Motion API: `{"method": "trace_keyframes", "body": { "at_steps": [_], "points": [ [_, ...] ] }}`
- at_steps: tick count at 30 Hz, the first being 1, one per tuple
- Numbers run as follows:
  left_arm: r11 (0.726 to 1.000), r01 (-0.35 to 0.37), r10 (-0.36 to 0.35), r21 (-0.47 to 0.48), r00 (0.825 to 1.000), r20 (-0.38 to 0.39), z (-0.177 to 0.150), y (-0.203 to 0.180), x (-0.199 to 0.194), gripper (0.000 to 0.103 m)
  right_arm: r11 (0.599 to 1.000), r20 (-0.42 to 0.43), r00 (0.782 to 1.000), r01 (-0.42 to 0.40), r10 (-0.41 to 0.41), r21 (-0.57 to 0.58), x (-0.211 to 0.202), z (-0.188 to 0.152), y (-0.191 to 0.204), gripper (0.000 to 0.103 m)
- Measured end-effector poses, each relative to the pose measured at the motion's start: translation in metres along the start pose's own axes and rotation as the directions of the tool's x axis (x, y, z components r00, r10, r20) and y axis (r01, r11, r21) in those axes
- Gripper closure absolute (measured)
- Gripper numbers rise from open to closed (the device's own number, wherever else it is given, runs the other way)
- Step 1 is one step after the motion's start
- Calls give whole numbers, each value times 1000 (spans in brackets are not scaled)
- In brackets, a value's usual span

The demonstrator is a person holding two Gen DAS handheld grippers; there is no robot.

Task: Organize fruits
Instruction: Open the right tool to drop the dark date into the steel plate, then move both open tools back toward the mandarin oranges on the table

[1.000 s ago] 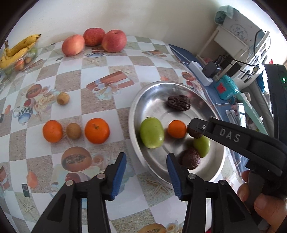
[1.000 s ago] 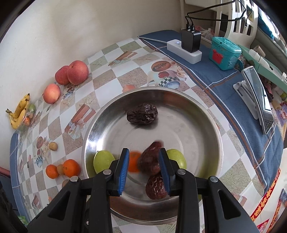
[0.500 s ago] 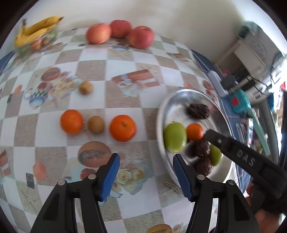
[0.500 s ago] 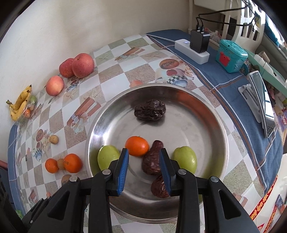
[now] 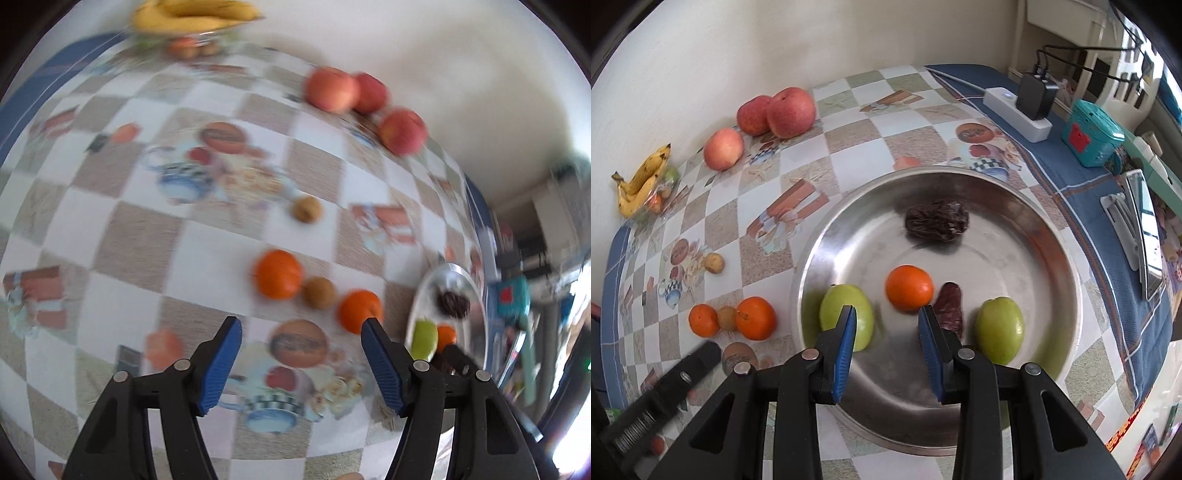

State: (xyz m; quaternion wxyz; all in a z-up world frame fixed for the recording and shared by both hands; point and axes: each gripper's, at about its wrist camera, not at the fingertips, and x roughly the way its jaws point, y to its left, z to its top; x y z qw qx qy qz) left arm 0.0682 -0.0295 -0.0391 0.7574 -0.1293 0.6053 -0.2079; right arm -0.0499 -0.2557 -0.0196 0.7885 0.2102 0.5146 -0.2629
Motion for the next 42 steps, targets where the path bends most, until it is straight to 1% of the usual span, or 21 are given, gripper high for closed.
{"method": "trace_keyframes", "body": {
  "at_steps": [3, 5, 7, 10, 14, 18, 19, 20, 22, 23, 24, 25, 26, 28, 29, 30, 31, 36, 39, 42],
  "points": [
    [994, 4, -1, -109, 1000, 27, 10, 31, -11, 28, 999, -4, 1000, -6, 6, -37, 1, -2, 13, 67],
    [989, -19, 25, -146, 999, 42, 15, 45, -16, 27, 998, -6, 1000, -5, 5, -67, 2, -5, 22, 67],
    [982, -58, 71, -182, 995, 63, 19, 61, -23, 27, 996, -11, 1000, -8, 7, -94, 3, -7, 31, 67],
    [971, -78, 97, -224, 992, 75, 23, 77, -28, 26, 992, -17, 1000, -19, 17, -124, 4, -10, 44, 67],
    [962, -101, 124, -252, 989, 79, 25, 90, -31, 23, 987, -21, 999, -31, 28, -160, 5, -14, 59, 67],
    [960, -123, 145, -251, 987, 71, 25, 90, -28, 18, 981, -28, 999, -44, 39, -191, 6, -18, 73, 67],
    [960, -131, 152, -246, 986, 69, 24, 90, -28, 15, 980, -28, 999, -46, 42, -195, 6, -19, 76, 67],
    [960, -141, 161, -241, 985, 67, 24, 89, -28, 9, 978, -29, 999, -48, 43, -201, 6, -20, 78, 67],
    [959, -164, 184, -233, 980, 70, 23, 89, -28, 0, 976, -30, 999, -47, 42, -213, 7, -21, 82, 67],
    [957, -177, 199, -229, 977, 77, 23, 88, -29, 0, 975, -29, 999, -44, 39, -219, 7, -21, 83, 67],
    [955, -198, 221, -222, 972, 83, 23, 88, -29, 0, 974, -32, 999, -44, 37, -224, 7, -21, 84, 65],
    [952, -224, 246, -208, 965, 87, 23, 87, -29, 0, 973, -32, 999, -42, 36, -226, 8, -21, 84, 56],
    [950, -243, 264, -196, 960, 89, 23, 86, -29, 0, 973, -31, 999, -42, 35, -225, 8, -21, 84, 50],
    [947, -268, 287, -177, 954, 92, 23, 85, -28, 0, 973, -13, 999, -31, 29, -227, 7, -21, 83, 28],
    [946, -275, 293, -169, 951, 93, 23, 83, -27, 0, 973, -3, 1000, -18, 18, -230, 7, -21, 83, 20],
    [946, -280, 297, -161, 950, 93, 23, 82, -26, 0, 972, 7, 1000, -8, 10, -234, 7, -21, 82, 9],
    [947, -284, 300, -152, 949, 94, 23, 81, -26, 0, 971, 11, 1000, -7, 10, -239, 7, -20, 81, 7],
    [949, -295, 308, -110, 943, 130, 23, 70, -25, 0, 975, -10, 1000, -28, 27, -220, 10, -19, 76, 7],
    [957, -279, 290, -84, 942, 170, 24, 61, -29, 0, 980, -7, 1000, -27, 27, -195, 11, -17, 71, 7],
    [962, -270, 274, -50, 940, 205, 26, 52, -33, 0, 983, -10, 999, -51, 50, -179, 10, -15, 68, 7]
  ]
}}
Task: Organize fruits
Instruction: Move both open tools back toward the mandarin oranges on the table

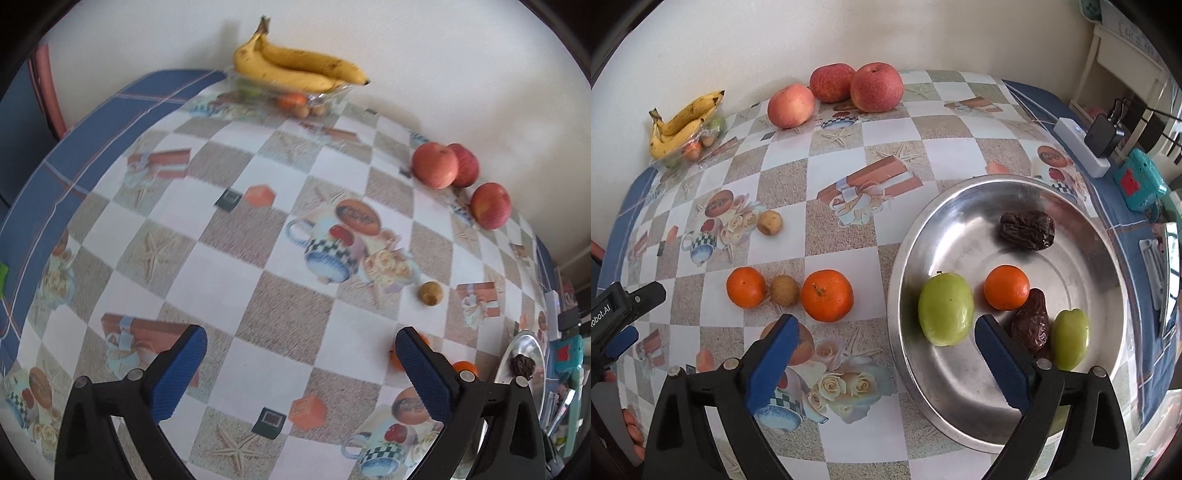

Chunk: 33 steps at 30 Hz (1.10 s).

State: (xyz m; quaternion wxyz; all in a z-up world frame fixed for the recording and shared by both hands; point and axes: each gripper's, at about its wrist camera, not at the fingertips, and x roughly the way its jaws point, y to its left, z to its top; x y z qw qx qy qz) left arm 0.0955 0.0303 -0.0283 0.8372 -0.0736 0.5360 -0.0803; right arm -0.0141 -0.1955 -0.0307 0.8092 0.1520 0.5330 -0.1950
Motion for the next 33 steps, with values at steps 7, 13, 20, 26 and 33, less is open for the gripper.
{"method": "trace_keyframes", "body": {
  "at_steps": [7, 13, 20, 26, 33],
  "points": [
    [994, 18, -26, 112, 997, 71, 0, -23, -8, 0, 998, 79, 996, -36, 40, -51, -14, 3, 12, 7],
    [986, 72, -81, 153, 995, 56, -4, -37, -2, 0, 994, 71, 995, -58, 65, -90, -11, 3, 21, 7],
    [973, 200, -203, 114, 979, 17, 1, -40, 0, 0, 988, 128, 985, -100, 115, -117, -20, 7, 24, 7],
    [971, 213, -216, 110, 976, 16, 5, -45, 3, 1, 984, 169, 976, -110, 134, -142, -25, 14, 29, 25],
    [961, 228, -224, 158, 974, -47, -1, -62, 26, 19, 980, 138, 979, -125, 147, -156, -13, 19, 36, 31]
  ]
}}
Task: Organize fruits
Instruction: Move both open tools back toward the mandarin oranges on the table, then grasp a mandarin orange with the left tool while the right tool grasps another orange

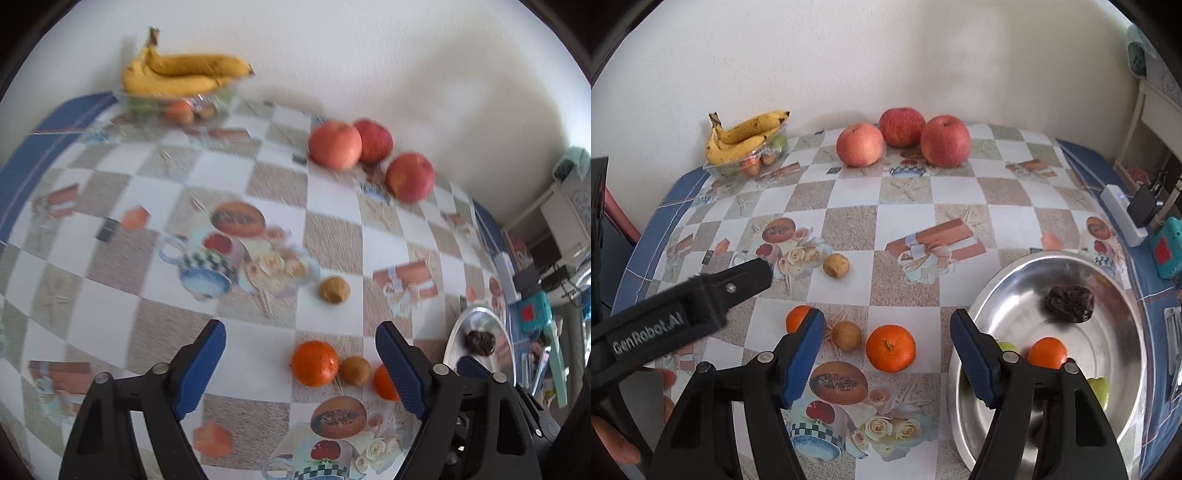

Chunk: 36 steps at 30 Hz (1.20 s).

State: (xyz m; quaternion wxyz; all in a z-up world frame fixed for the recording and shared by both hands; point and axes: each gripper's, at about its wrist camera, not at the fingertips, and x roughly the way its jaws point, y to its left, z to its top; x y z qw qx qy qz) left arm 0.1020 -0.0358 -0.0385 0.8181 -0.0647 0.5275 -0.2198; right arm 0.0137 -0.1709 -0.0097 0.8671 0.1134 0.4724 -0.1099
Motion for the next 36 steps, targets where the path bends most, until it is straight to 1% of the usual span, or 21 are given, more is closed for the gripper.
{"method": "trace_keyframes", "body": {
  "at_steps": [2, 3, 5, 6, 7, 9, 11, 13, 17, 20, 24, 26, 28, 30, 31, 36],
  "points": [
    [1000, 12, -12, 1, 999, -41, -4, -1, 13, 30, 1000, -21, 1000, 2, -2, 0, 7, -1, 0, 31],
    [1000, 11, -11, -3, 997, -71, -6, 0, 20, 32, 1000, -33, 999, 5, -5, -2, 11, -1, 1, 32],
    [1000, 6, -7, -8, 994, -108, -10, 0, 30, 41, 1000, -67, 998, 14, -15, -9, 20, -4, 1, 41],
    [1000, 2, -4, -14, 992, -128, -13, 0, 35, 43, 1000, -85, 996, 26, -27, -13, 26, -5, 1, 48],
    [1000, 0, -3, -18, 989, -146, -16, 1, 40, 47, 999, -104, 994, 34, -36, -15, 30, -7, 1, 49],
    [1000, -2, 0, -14, 991, -136, -17, -1, 39, 49, 999, -138, 990, 42, -43, -16, 38, -10, -1, 49],
    [999, 22, -26, -29, 989, -145, -16, 0, 39, 59, 999, -166, 985, 50, -52, -14, 44, -12, -4, 50],
    [998, 44, -51, -44, 987, -152, -17, 0, 40, 63, 999, -187, 982, 40, -40, -2, 47, -12, -6, 52],
    [998, 45, -51, -42, 987, -155, -17, -1, 39, 64, 999, -194, 980, 31, -32, -5, 48, -13, -5, 54],
    [996, 53, -63, -68, 986, -157, -16, 2, 37, 65, 1000, -205, 978, 19, -21, -12, 51, -14, -3, 54],
    [995, 27, -42, -96, 987, -157, -16, 7, 33, 65, 1000, -199, 980, 10, -16, -29, 49, -14, 1, 63],
    [992, 30, -50, -120, 985, -164, -17, 9, 33, 66, 999, -194, 981, 13, -20, -40, 48, -14, 3, 63],
    [990, 29, -52, -135, 985, -166, -16, 10, 31, 66, 999, -180, 984, 2, -8, -34, 47, -14, 3, 63],
    [993, 13, -30, -121, 989, -142, -14, 8, 24, 67, 999, -172, 985, -4, -2, -33, 44, -13, 3, 63],
    [994, 6, -20, -112, 992, -125, -13, 6, 20, 72, 1000, -162, 987, -6, 2, -28, 42, -12, 3, 63],
    [995, 10, -14, -100, 999, -37, -3, 0, -5, 72, 999, -101, 994, -29, 30, 14, 25, -4, 0, 63]
  ]
}}
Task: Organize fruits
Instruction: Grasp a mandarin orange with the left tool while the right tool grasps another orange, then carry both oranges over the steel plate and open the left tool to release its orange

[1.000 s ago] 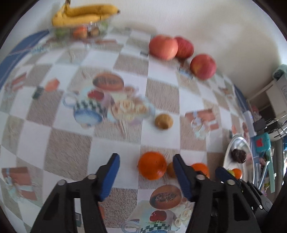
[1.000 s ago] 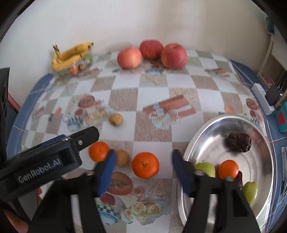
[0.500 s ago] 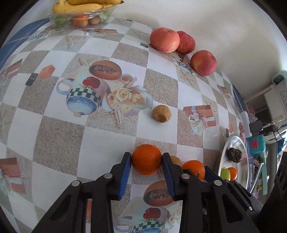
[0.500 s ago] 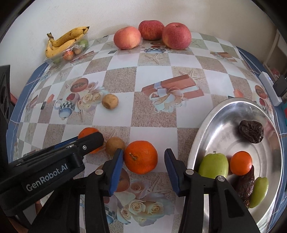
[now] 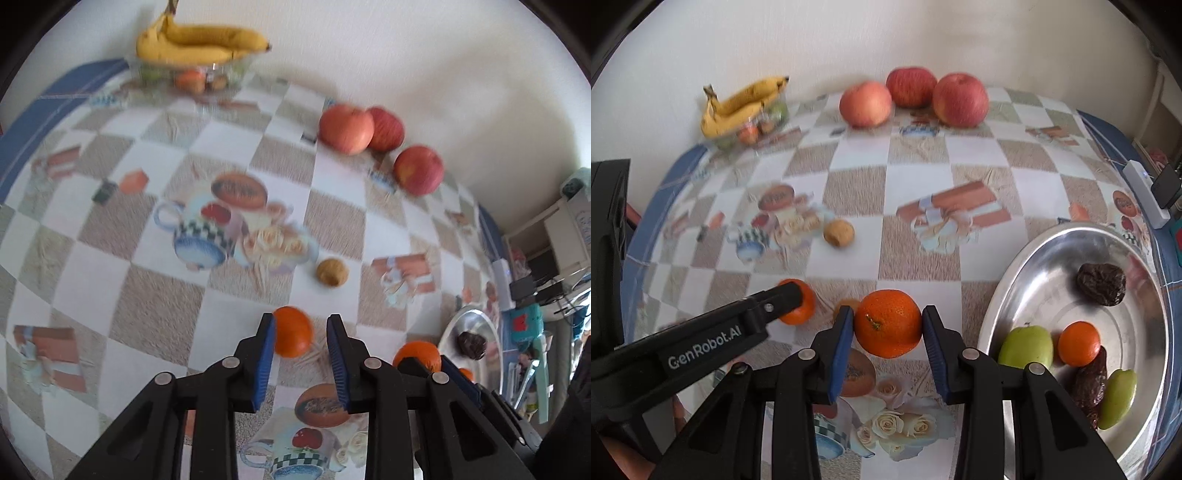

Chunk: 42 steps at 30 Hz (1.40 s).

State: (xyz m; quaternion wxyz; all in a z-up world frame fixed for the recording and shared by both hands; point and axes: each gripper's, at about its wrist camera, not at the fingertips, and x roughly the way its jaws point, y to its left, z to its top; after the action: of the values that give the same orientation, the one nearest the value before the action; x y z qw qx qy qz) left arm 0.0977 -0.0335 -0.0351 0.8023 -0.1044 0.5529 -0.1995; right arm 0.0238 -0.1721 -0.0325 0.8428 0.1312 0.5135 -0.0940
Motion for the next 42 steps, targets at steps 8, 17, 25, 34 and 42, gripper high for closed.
{"method": "trace_keyframes", "body": {
  "at_steps": [8, 17, 25, 34, 42],
  "points": [
    [1000, -7, 6, -21, 1000, -24, 3, 9, 9, 72, 999, 20, 1000, 9, -10, 49, -13, 2, -10, 63],
    [999, 21, -24, -43, 998, -62, -1, 19, 33, 70, 997, -11, 1000, 14, -13, 81, -8, -2, -18, 63],
    [1000, 30, -29, 8, 994, -105, -8, 8, 42, 66, 995, -32, 999, 21, -18, 96, -5, -4, -23, 63],
    [999, 37, -37, 4, 993, -117, -7, 6, 38, 69, 996, -43, 999, 25, -21, 90, -2, -4, -22, 63],
    [997, 82, -81, 2, 995, -62, 0, -1, 18, 69, 995, -21, 1000, 15, -13, 100, -8, -2, -23, 63]
  ]
}}
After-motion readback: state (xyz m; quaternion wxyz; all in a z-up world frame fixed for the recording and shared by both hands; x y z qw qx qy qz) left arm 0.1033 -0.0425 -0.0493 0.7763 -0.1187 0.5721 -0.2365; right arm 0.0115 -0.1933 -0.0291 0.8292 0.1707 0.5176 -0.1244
